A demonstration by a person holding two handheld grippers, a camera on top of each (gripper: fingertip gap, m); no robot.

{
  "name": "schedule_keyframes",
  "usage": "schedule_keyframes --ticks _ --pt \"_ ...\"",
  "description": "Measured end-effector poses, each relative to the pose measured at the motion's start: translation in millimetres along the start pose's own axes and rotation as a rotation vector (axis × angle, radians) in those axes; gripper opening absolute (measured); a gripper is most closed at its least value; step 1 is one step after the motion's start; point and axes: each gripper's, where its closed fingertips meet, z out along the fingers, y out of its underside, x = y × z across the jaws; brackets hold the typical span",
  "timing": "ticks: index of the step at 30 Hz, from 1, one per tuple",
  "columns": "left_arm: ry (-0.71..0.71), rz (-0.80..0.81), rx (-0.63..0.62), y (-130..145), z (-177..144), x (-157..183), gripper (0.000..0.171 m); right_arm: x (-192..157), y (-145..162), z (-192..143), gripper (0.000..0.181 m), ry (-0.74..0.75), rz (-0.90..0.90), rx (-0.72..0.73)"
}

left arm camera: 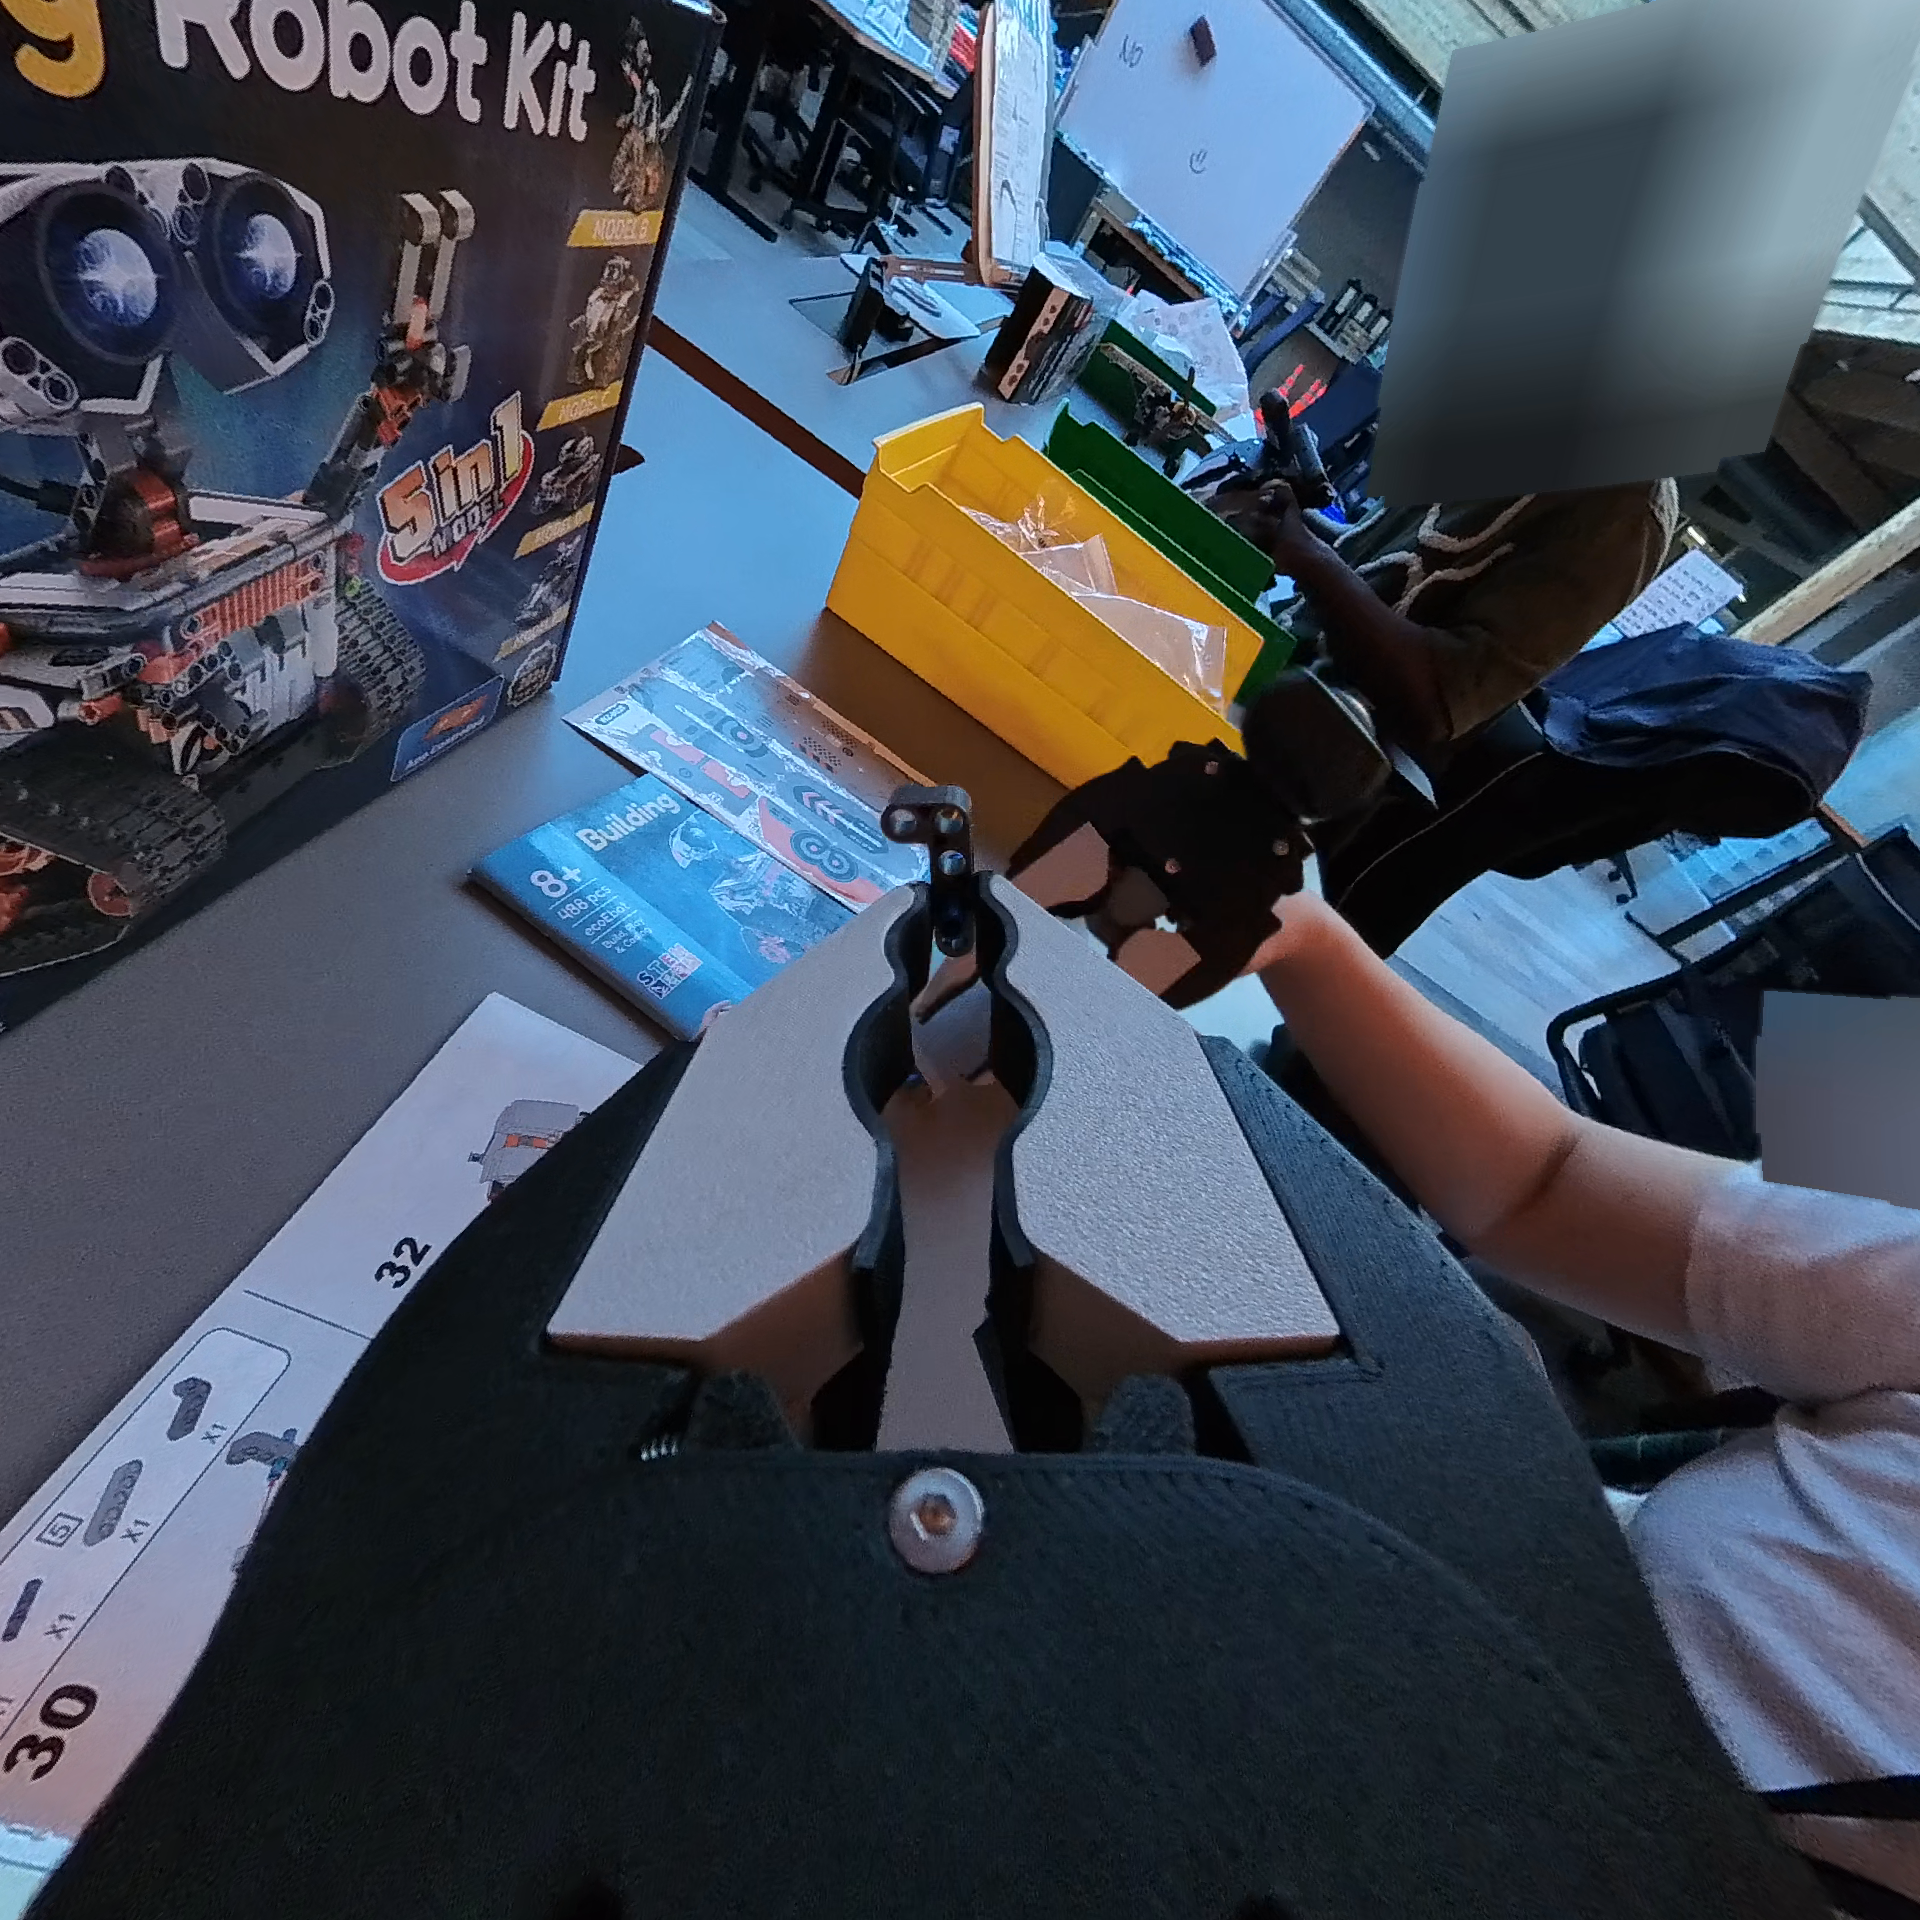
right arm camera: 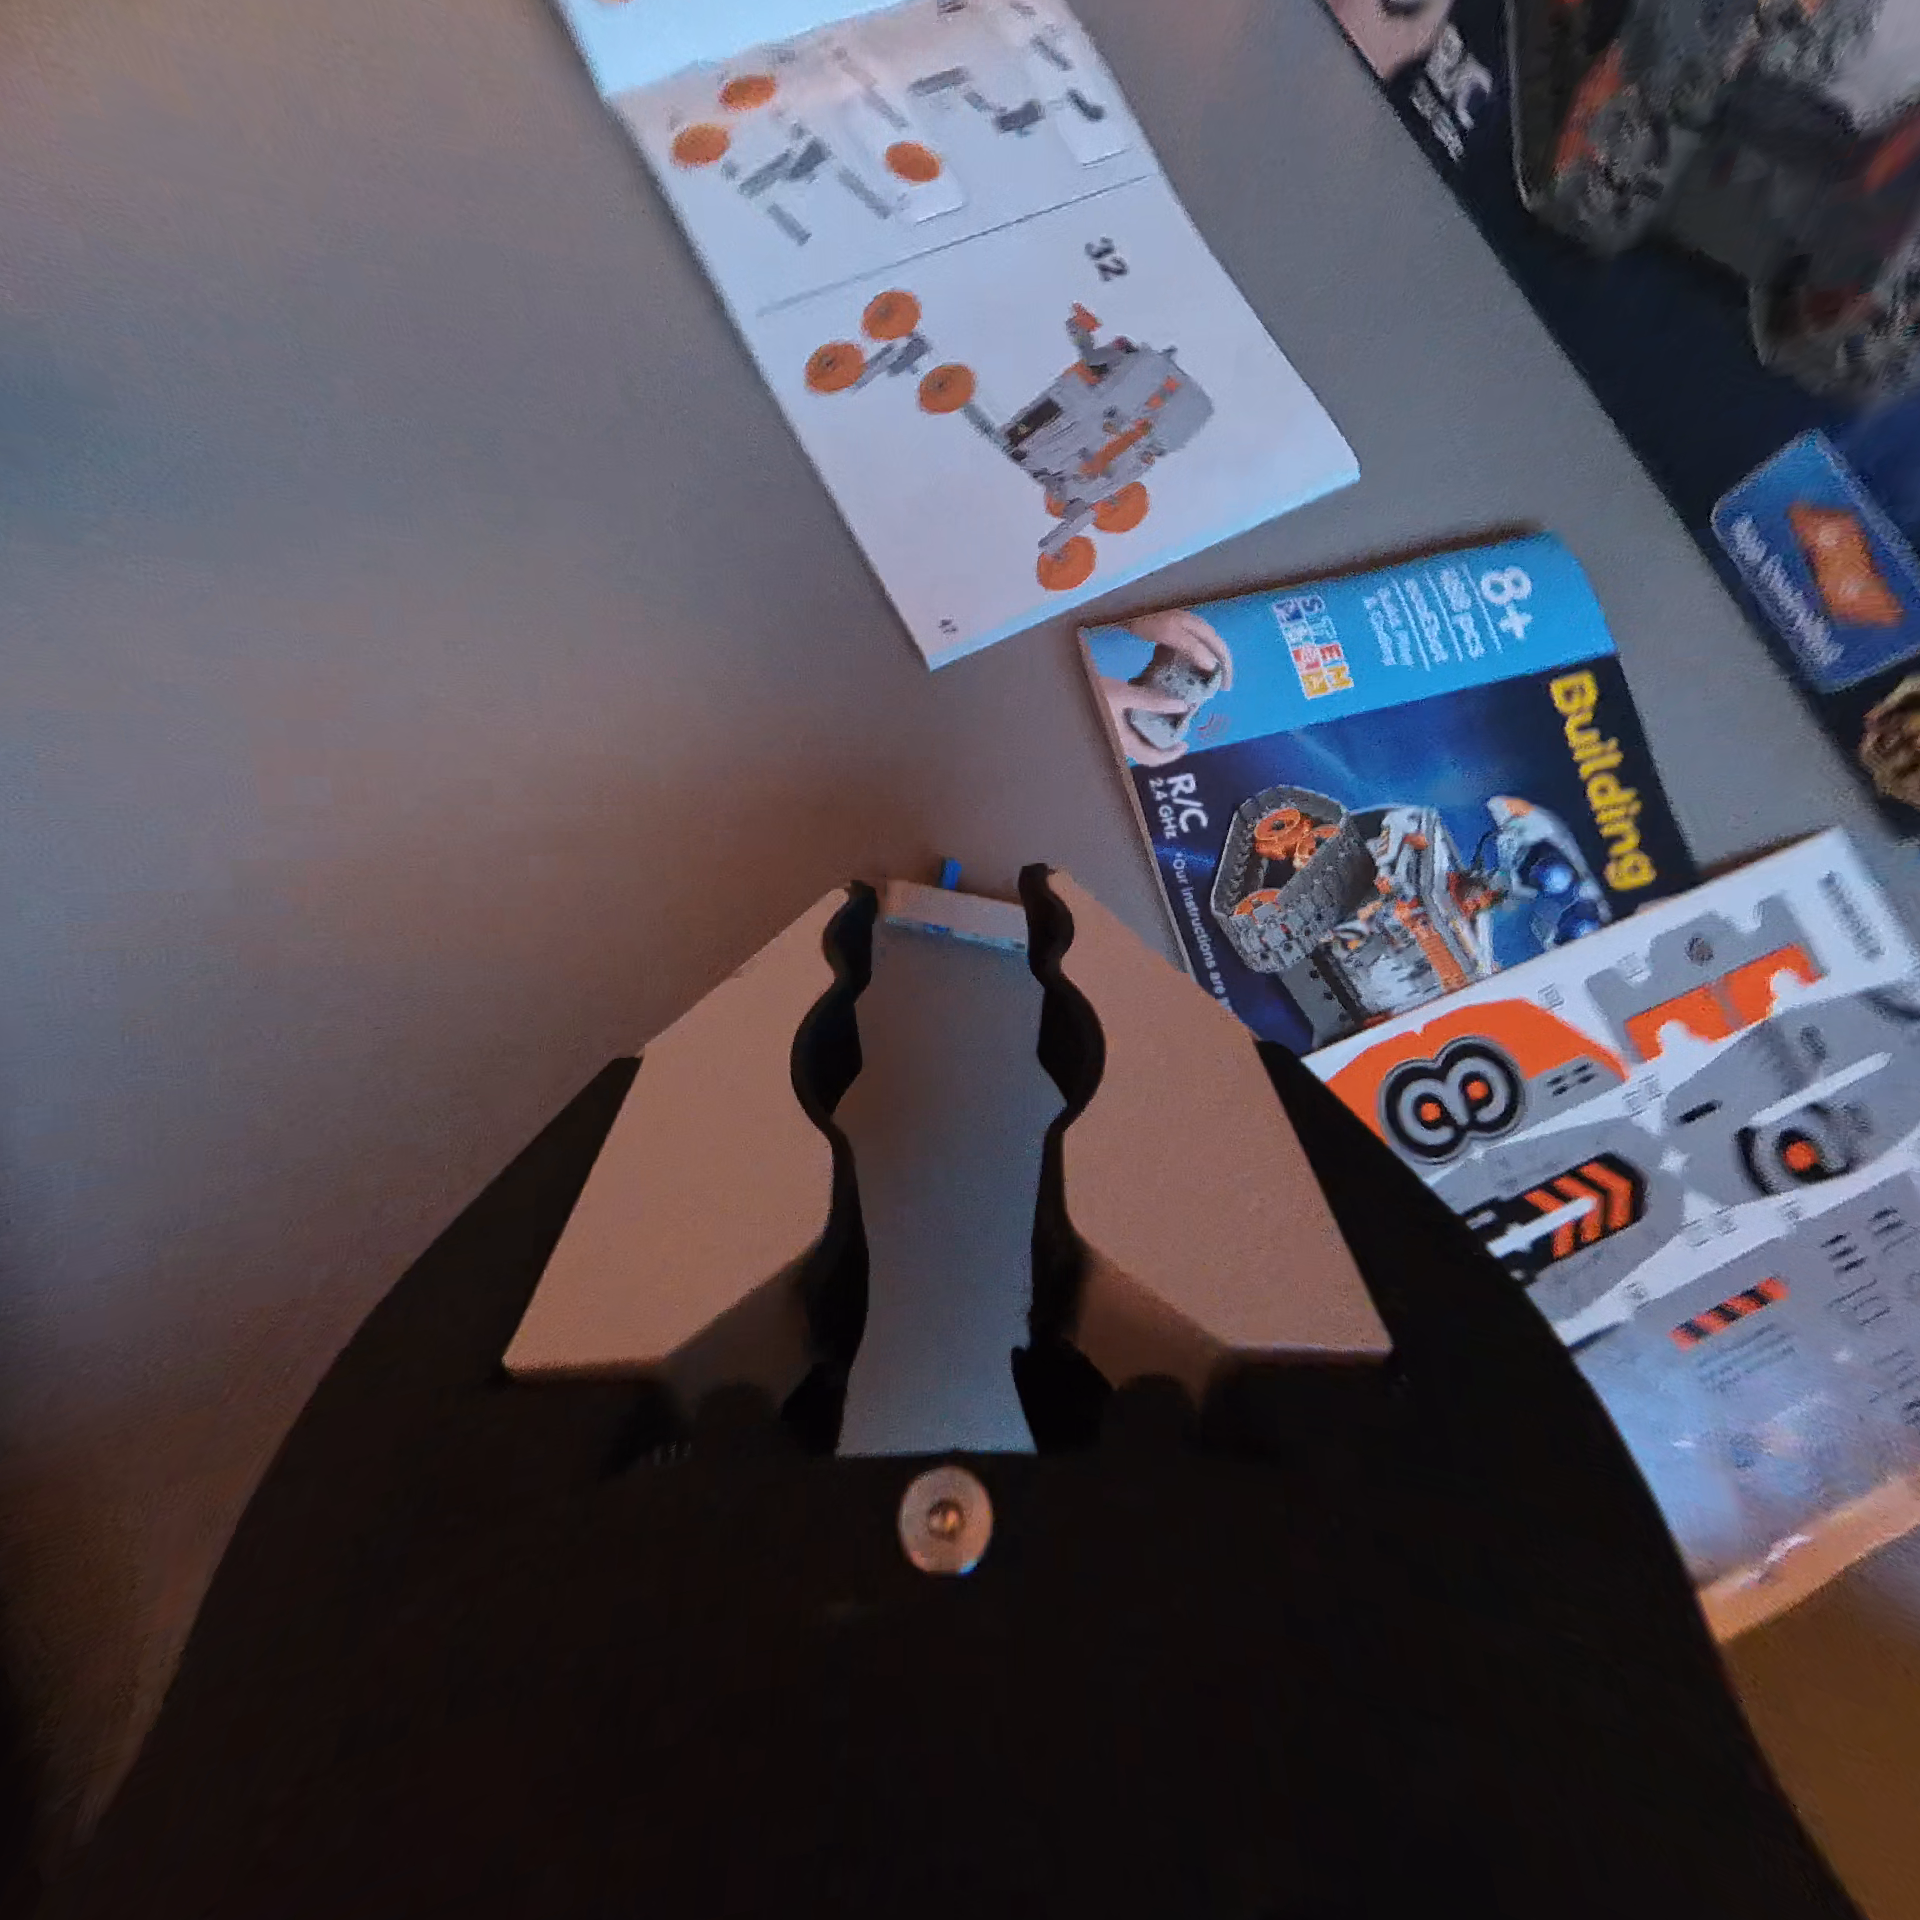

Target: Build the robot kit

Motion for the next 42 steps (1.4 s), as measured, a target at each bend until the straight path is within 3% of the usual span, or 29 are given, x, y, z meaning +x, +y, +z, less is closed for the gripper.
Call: schedule_keyframes --ticks 3,7,11,14,16,18,21,24,36,38,42 --pt "-0.005 0.009 -0.007 0.6 0.0 0.6 0.004 4.9 9.5 0.5 0.033 0.058 -0.144 -0.019" --pt "0.000 0.012 -0.003 -0.7 -0.3 2.6 0.004 1.3 9.2 13.3 0.032 0.009 -0.121 0.000" --pt "-0.001 0.015 -0.006 -0.6 -0.2 3.3 0.005 5.6 1.3 23.8 0.012 0.074 -0.144 -0.026" --pt "-0.004 0.015 -0.009 0.0 0.3 2.5 0.005 2.0 -1.9 27.6 0.007 0.078 -0.141 -0.048" --pt "-0.005 0.013 -0.012 0.6 0.6 1.9 0.005 1.7 -5.1 25.7 0.007 0.068 -0.064 -0.038" --pt "-0.005 0.012 -0.014 1.3 1.3 1.5 0.005 -4.0 -13.0 21.9 0.007 -0.025 0.120 0.022" --pt "-0.012 0.006 -0.026 4.2 2.5 -1.0 0.005 -8.7 -3.3 20.6 0.007 -0.163 0.374 -0.006" --pt "-0.019 0.011 -0.031 4.5 2.6 -1.5 0.005 -8.1 2.9 20.9 0.008 -0.194 0.417 0.000" --pt "-0.019 0.012 -0.043 6.8 4.9 -1.8 0.004 -3.3 9.6 13.3 0.018 -0.109 0.218 -0.016" --pt "-0.019 0.007 -0.043 7.3 5.0 -3.1 0.005 -2.2 8.1 10.5 0.008 -0.096 0.193 -0.006" --pt "-0.020 0.001 -0.048 8.9 5.8 -4.4 0.005 -2.9 7.5 11.5 0.007 -0.076 0.150 -0.028"
